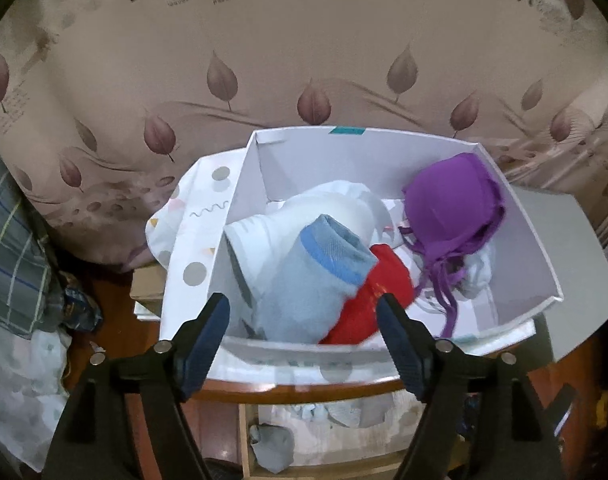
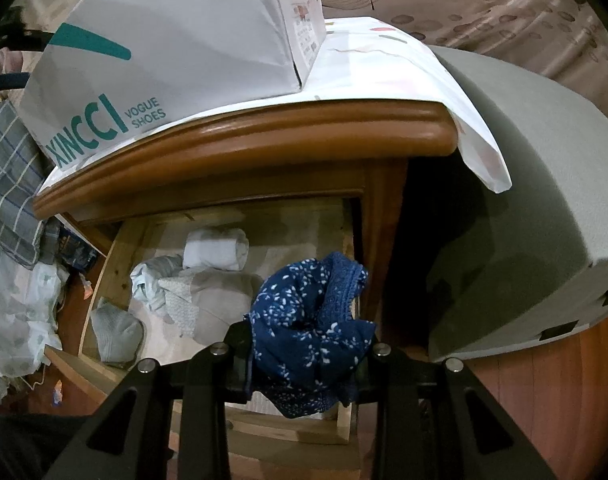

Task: Take underwear out of drawer
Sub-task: 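Move the left tool back over the open drawer, then carry the dark blue floral underwear into the white box and open the right tool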

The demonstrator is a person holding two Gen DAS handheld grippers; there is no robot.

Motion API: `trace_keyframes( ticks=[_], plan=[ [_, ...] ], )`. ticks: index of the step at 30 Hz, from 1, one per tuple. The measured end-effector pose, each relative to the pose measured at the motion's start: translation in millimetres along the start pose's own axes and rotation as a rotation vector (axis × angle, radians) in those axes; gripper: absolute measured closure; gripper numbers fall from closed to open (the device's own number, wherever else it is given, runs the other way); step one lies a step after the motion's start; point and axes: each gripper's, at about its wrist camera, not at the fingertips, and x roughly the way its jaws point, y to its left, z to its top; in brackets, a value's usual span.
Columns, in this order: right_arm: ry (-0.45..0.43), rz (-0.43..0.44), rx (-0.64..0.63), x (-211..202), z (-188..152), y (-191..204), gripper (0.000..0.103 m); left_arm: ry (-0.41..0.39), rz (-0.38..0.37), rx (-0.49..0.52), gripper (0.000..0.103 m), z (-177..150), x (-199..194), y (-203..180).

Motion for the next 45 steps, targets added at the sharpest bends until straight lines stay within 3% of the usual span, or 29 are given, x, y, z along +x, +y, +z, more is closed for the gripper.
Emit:
trace_keyframes(
  ticks=[6, 12, 24, 31, 34, 38, 45],
  plan=[
    [-0.006, -0.015, -0.02, 0, -1, 4, 0.071, -0.018, 0.008, 0.004, 0.026, -37, -21, 12],
    [0.0, -0.024, -0.024, 2, -1, 6, 0.071, 0.004, 0.038, -0.026, 0.024, -79, -18, 27],
    [0.012, -0.078, -0.07, 14, -7, 13, 0.071, 0.079, 0.12, -0.146, 0.022, -161, 52, 49],
    [-0.044, -0.104, -0.092, 14, -8, 19, 0.071, 0.052, 0.135, -0.236, 0.021, -185, 81, 59],
    [-0.073, -0.1, -0.115, 12, -9, 23, 0.071, 0.082, 0.125, -0.191, 0.021, -191, 88, 59],
    [-0.099, -0.077, -0.14, 5, -11, 28, 0.071, 0.095, 0.15, -0.197, 0.02, -191, 90, 64],
    [-0.149, -0.072, -0.17, -27, -7, 38, 0.071, 0.101, 0.112, -0.256, 0.018, -185, 85, 83]
  ],
)
